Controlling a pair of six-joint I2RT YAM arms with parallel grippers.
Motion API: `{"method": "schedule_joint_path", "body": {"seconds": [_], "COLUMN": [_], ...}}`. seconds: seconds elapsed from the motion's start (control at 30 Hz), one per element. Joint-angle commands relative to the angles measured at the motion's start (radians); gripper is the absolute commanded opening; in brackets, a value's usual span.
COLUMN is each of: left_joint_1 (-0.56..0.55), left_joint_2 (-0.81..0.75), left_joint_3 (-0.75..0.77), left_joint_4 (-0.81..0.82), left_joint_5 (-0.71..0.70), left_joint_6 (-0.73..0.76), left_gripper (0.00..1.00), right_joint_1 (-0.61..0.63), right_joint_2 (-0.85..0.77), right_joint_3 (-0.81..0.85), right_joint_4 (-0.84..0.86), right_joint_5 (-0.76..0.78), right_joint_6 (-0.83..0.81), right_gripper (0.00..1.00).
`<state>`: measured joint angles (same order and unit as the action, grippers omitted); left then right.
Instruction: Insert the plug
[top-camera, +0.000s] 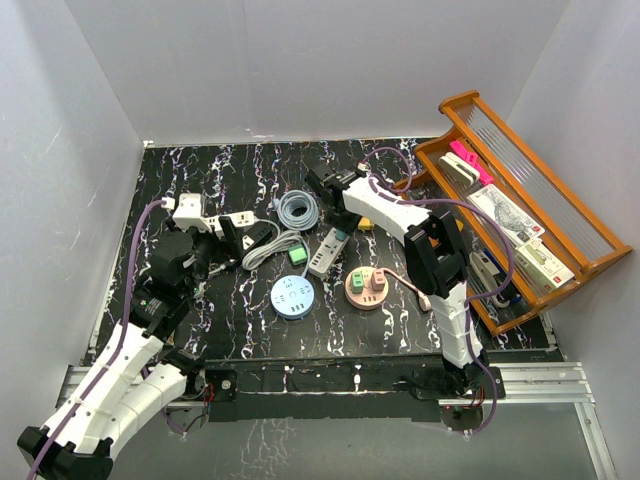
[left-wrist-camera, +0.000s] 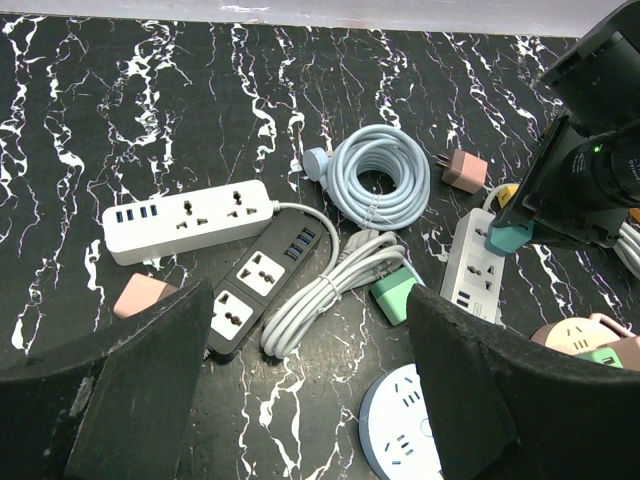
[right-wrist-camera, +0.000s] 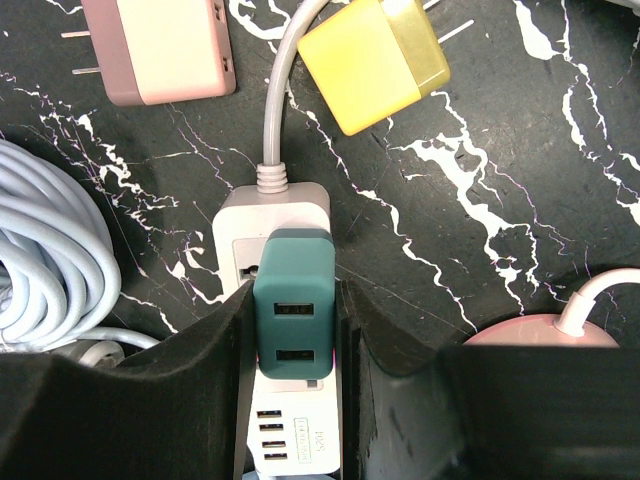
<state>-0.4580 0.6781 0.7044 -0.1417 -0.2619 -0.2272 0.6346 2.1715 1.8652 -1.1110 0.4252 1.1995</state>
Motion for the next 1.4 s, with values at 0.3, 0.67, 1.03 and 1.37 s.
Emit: {"method": "schedule_joint_path", "body": {"seconds": [0.3, 0.67, 1.03, 1.37], "left_joint_1": [-0.003, -0.002, -0.003, -0.004], "left_joint_2": [0.024, 0.086, 0.221, 0.26], "left_joint_3": [0.002, 0.004, 0.073, 0.074], "left_joint_4": [0.02, 0.05, 0.12, 0.15], "left_joint_5": [0.0, 0.033, 0.256, 0.294], "left_joint_6": [0.014, 0.006, -0.119, -0.181], "left_gripper": [0.78, 0.78, 0.79, 0.79], "right_joint_1": [-0.01, -0.082, -0.214, -0.213], "right_joint_2": [0.014, -0.291, -0.282, -0.221], "right_joint_3": [-0.038, -0.174, -0.326, -0.363], "right_joint_4": [0.018, 0.241, 0.419, 0.456], "right_joint_5": [0.026, -0.024, -0.108, -0.069], "right_joint_6": [0.03, -0.13, -0.2, -0.077], "right_gripper": [0.36, 0.79, 0.62, 0.69]}}
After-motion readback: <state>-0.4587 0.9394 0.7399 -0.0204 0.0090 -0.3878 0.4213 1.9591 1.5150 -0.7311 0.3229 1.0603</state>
